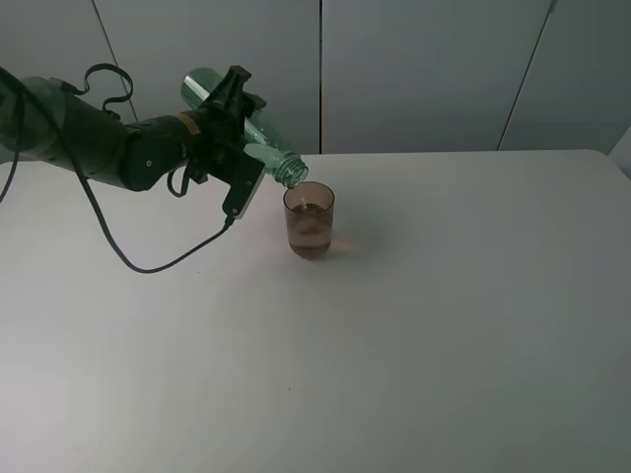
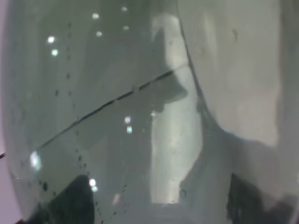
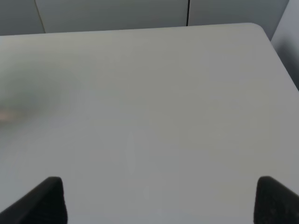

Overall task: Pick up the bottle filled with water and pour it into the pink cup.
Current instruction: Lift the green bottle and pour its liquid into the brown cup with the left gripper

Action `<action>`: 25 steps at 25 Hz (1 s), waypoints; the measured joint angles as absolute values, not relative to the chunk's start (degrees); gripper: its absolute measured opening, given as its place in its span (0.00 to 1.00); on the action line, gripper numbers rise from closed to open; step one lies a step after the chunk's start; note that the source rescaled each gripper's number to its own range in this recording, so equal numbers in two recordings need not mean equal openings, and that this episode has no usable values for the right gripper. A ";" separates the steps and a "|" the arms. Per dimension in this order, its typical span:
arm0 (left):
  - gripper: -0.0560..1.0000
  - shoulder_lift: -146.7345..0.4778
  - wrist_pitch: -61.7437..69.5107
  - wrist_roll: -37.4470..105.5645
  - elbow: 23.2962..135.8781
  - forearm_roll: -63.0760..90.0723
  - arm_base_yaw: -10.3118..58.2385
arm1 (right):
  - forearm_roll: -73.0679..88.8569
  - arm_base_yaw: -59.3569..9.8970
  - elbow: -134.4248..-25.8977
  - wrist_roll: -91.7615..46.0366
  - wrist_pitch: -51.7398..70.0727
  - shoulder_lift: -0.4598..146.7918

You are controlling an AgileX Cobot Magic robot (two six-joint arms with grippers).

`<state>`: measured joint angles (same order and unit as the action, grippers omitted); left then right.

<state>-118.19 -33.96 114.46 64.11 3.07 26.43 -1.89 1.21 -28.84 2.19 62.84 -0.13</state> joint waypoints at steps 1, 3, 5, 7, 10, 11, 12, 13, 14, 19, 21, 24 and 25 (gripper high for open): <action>0.05 -118.19 -34.29 114.79 64.08 3.07 26.55 | -1.89 1.21 -28.84 2.19 62.84 -0.13; 0.05 -118.19 -34.44 116.36 64.17 3.07 26.55 | -1.89 1.21 -28.84 2.19 62.84 -0.13; 0.05 -118.19 -34.55 117.72 64.17 3.18 26.65 | -1.89 1.21 -28.84 2.19 62.84 -0.13; 0.05 -118.19 -34.91 118.30 64.17 3.18 26.77 | -1.89 1.21 -28.84 2.19 62.84 -0.13; 0.05 -118.19 -36.55 118.56 64.17 3.18 26.85 | -1.89 1.21 -28.84 2.19 62.84 -0.13; 0.05 -118.19 -37.17 118.56 64.17 3.18 26.90 | -1.89 1.21 -28.84 2.19 62.84 -0.13; 0.05 -118.19 -37.48 118.67 64.17 3.18 26.99 | -1.89 1.21 -28.84 2.19 62.84 -0.13; 0.05 -118.19 -37.58 118.67 64.17 3.18 26.99 | -1.89 1.21 -28.84 2.19 62.84 -0.13; 0.05 -118.19 -37.80 118.67 64.17 3.18 27.03 | -1.89 1.21 -28.84 2.19 62.84 -0.13; 0.05 -118.19 -37.80 120.59 64.17 2.93 27.56 | -1.89 1.21 -28.84 2.19 62.84 -0.13; 0.05 -118.19 -37.80 120.70 64.17 2.69 27.56 | -1.89 1.21 -28.84 2.19 62.84 -0.13; 0.05 -118.19 -37.80 120.92 64.17 2.47 27.60 | -1.89 1.21 -28.84 2.19 62.84 -0.13; 0.05 -118.19 -37.92 120.92 64.17 2.47 27.60 | -1.89 1.21 -28.84 2.19 62.84 -0.13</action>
